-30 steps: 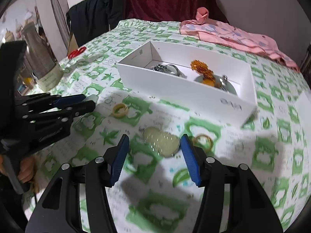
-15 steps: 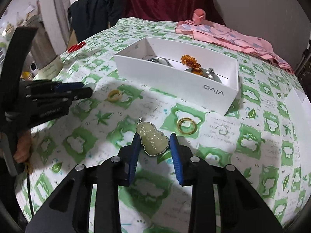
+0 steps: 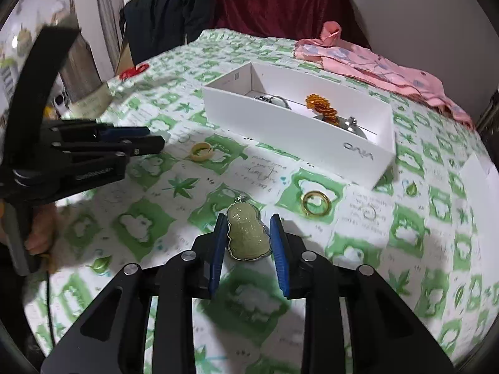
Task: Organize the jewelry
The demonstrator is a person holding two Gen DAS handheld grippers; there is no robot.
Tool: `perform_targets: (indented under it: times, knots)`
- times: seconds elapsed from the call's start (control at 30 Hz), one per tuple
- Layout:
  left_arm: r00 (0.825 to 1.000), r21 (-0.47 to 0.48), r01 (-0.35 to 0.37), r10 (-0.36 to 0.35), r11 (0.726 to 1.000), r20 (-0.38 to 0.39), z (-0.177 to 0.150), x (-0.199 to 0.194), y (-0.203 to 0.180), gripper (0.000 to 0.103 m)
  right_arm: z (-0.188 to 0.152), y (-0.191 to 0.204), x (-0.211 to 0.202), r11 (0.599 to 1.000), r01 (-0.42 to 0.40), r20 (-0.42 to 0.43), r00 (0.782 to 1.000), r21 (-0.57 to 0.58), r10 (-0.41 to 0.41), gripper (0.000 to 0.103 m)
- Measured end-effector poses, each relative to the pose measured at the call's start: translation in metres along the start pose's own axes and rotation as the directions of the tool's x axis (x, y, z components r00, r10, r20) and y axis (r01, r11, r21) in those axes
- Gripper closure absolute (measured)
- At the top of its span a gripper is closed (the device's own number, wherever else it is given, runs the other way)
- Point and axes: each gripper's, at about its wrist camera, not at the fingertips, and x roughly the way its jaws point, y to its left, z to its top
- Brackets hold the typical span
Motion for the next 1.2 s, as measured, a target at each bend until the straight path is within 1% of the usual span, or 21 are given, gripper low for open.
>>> perform_targets:
  times: [0.27, 0.6, 0.8, 0.9, 0.97, 1.1, 1.2]
  knots:
    - [0.999, 0.003, 0.018, -0.018, 1.000, 0.031, -0.003, -0.010, -0.003, 0.077, -0.013, -0.028, -0.021, 0.987, -0.056, 0.066, 0.997, 0.153, 0.047, 0.076]
    - [0.999, -0.003, 0.031, -0.031, 1.000, 0.045, -0.010, -0.019, -0.005, 0.077, -0.015, -0.036, -0.029, 0.979, -0.076, 0.097, 0.994, 0.188, 0.058, 0.076]
    - [0.997, -0.031, 0.044, -0.042, 0.999, 0.064, -0.008, -0.028, -0.001, 0.077, -0.014, -0.044, -0.039, 0.973, -0.079, 0.126, 0.991, 0.215, 0.053, 0.076]
    - [0.995, -0.045, 0.066, -0.063, 0.997, 0.077, 0.005, -0.033, 0.000, 0.077, -0.006, -0.049, -0.048, 0.972, -0.080, 0.152, 0.987, 0.219, 0.047, 0.076]
    - [0.993, -0.048, 0.084, -0.079, 0.995, 0.092, 0.019, -0.036, -0.001, 0.077, 0.003, -0.053, -0.054, 0.970, -0.086, 0.175, 0.984, 0.225, 0.046, 0.076]
    - [0.987, -0.024, 0.094, -0.090, 0.995, 0.134, 0.050, -0.042, -0.011, 0.077, 0.027, -0.064, -0.064, 0.971, -0.079, 0.217, 0.976, 0.226, 0.030, 0.076]
    - [0.982, -0.006, 0.104, -0.102, 0.995, 0.158, 0.074, -0.041, -0.022, 0.077, 0.046, -0.073, -0.063, 0.968, -0.086, 0.233, 0.972, 0.238, 0.029, 0.076]
